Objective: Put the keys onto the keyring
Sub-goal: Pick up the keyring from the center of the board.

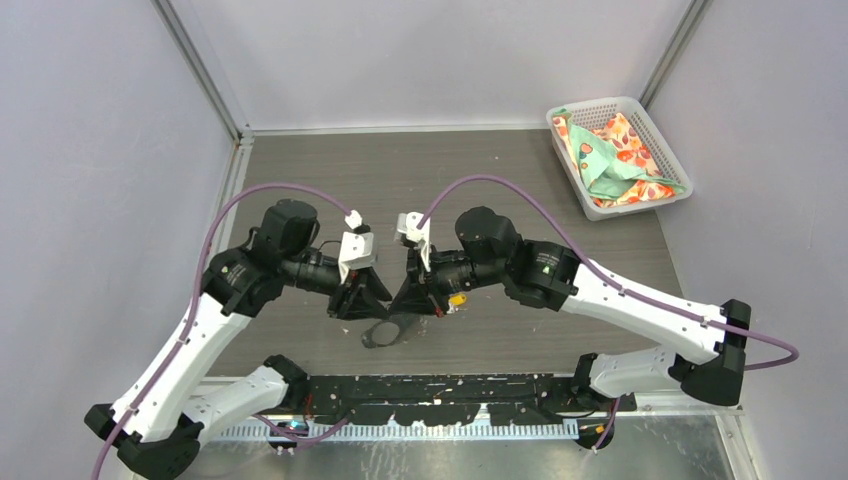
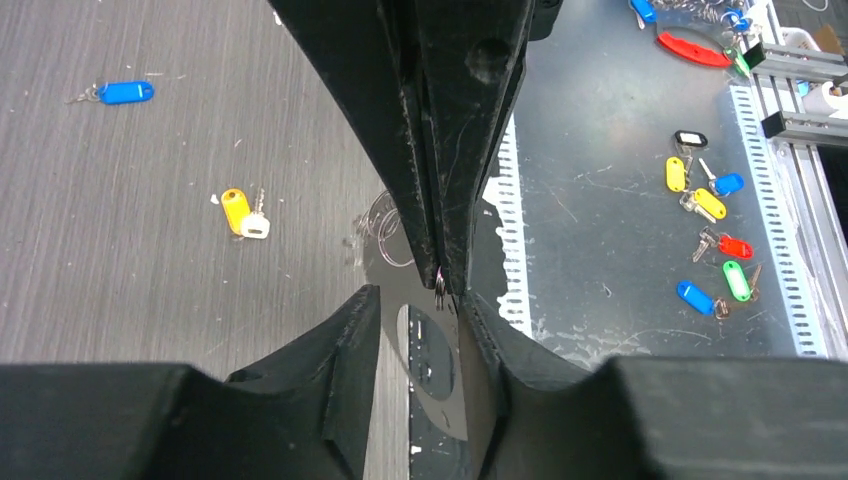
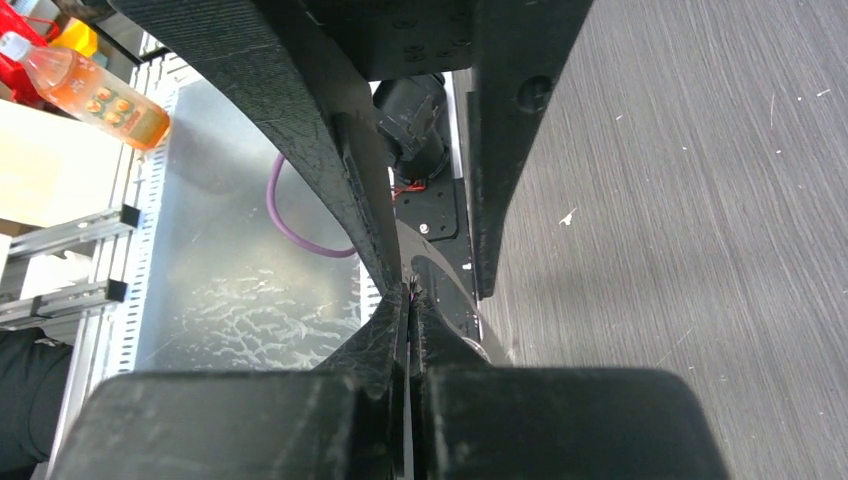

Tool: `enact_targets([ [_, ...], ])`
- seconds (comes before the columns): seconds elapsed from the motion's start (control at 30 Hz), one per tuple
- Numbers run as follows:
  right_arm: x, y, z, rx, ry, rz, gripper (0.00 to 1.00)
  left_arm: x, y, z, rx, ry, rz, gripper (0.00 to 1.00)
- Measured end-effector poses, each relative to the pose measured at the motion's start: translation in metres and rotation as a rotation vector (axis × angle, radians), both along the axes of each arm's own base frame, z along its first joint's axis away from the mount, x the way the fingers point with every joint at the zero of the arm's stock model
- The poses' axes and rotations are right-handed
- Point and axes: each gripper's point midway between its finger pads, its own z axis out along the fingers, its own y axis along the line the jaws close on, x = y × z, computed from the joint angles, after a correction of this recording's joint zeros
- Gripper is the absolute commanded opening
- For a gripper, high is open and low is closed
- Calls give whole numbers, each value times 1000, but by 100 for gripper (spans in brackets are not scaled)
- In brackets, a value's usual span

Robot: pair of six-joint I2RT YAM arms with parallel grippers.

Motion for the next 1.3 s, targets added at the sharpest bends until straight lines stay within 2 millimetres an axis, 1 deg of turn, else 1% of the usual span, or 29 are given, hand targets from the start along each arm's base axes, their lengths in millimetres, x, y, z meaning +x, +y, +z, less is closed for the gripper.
enact_targets([
  [0.13, 3, 2, -3, -15, -7, -3, 1, -2, 1, -1, 6, 14, -4, 15],
  [0.2, 4, 2, -3, -16, -12, -6, 1, -4, 1, -1, 7, 22, -8, 3],
  [0.23, 3, 2, -3, -18, -12, -6, 1, -5, 2, 0, 7, 22, -9, 1],
  [0.27, 3, 2, -3, -17, -12, -5, 3, -5, 2, 1, 7, 20, -10, 0],
  [0.33, 1, 3, -1, -14, -17, 1, 11, -6, 2, 1, 7, 25, -12, 0],
  [0.47, -1, 3, 0, -12, -12, 3, 18, -6, 2, 1, 7, 24, -12, 0],
  [0.53, -1, 4, 2, -4, -6, 3, 25, -6, 2, 2, 4, 19, -11, 1],
  [0.6, -2, 3, 5, 7, -1, 0, 29, -5, 2, 4, -2, 11, -7, 0],
  [0.77, -4, 2, 22, 81, -10, -7, 45, -7, 3, 9, -17, 6, 1, 1],
  [0.9, -4, -6, 31, 121, -25, -30, 48, -8, 3, 14, -34, -1, 9, 0],
  [1.1, -3, -26, 54, 198, -76, -88, 50, -7, 1, 22, -65, -24, 10, 0],
  [1.2, -5, -39, 56, 226, -94, -111, 52, -11, 1, 29, -101, -68, -16, 0],
  [1.3, -10, -50, 56, 255, -111, -115, 54, -19, 1, 40, -169, -139, -57, 0],
])
